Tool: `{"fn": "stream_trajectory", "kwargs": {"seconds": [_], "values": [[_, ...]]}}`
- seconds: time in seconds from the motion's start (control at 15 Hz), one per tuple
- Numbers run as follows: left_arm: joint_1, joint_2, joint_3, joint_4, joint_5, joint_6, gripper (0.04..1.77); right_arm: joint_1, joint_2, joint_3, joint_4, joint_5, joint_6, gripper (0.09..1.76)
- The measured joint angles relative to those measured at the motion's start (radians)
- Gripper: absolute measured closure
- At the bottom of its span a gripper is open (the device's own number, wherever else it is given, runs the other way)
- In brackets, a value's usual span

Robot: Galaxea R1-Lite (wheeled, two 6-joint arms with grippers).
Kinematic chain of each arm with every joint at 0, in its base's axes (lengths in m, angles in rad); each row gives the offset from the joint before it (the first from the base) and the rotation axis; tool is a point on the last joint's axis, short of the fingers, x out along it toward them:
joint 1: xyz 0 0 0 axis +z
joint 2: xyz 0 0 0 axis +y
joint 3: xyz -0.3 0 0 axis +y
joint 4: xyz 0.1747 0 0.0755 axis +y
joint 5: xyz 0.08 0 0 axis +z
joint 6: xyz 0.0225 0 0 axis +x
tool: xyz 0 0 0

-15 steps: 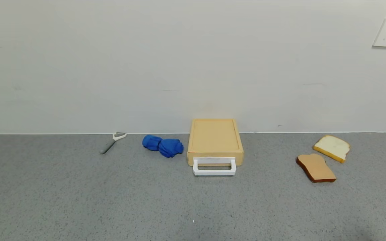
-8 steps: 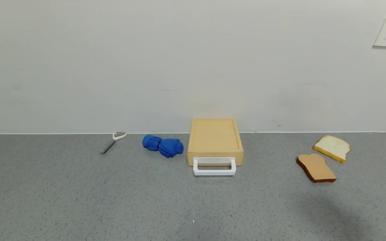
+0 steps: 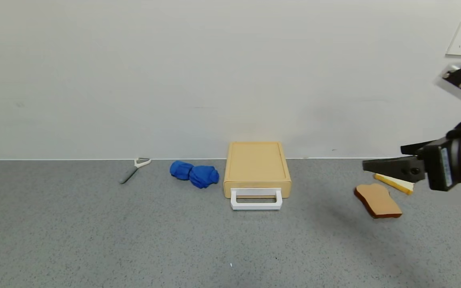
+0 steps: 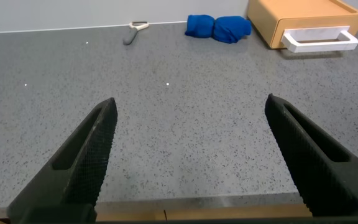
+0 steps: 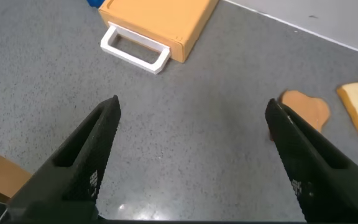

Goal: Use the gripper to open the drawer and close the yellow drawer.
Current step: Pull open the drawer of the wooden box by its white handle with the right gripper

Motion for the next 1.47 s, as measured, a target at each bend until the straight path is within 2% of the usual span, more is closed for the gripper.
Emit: {"fn": "stream_trajectory", "kwargs": {"seconds": [0.53, 1.07, 1.13, 1.27, 1.47], "values": [[0.0, 0.0, 0.0, 0.0, 0.0, 0.0, 0.09, 0.092, 0.367, -0.236, 0.062, 0.001, -0.032, 0.14], [0.0, 0.0, 0.0, 0.0, 0.0, 0.0, 0.09, 0.156, 0.592, -0.423, 0.134, 0.004, -0.062, 0.14], [0.0, 0.0, 0.0, 0.0, 0.0, 0.0, 0.09, 0.156, 0.608, -0.433, 0.136, 0.009, -0.079, 0.19], [0.0, 0.0, 0.0, 0.0, 0.0, 0.0, 0.09, 0.156, 0.63, -0.446, 0.156, 0.047, -0.109, 0.54], [0.0, 0.0, 0.0, 0.0, 0.0, 0.0, 0.09, 0.156, 0.654, -0.468, 0.17, 0.053, -0.113, 0.93]]}}
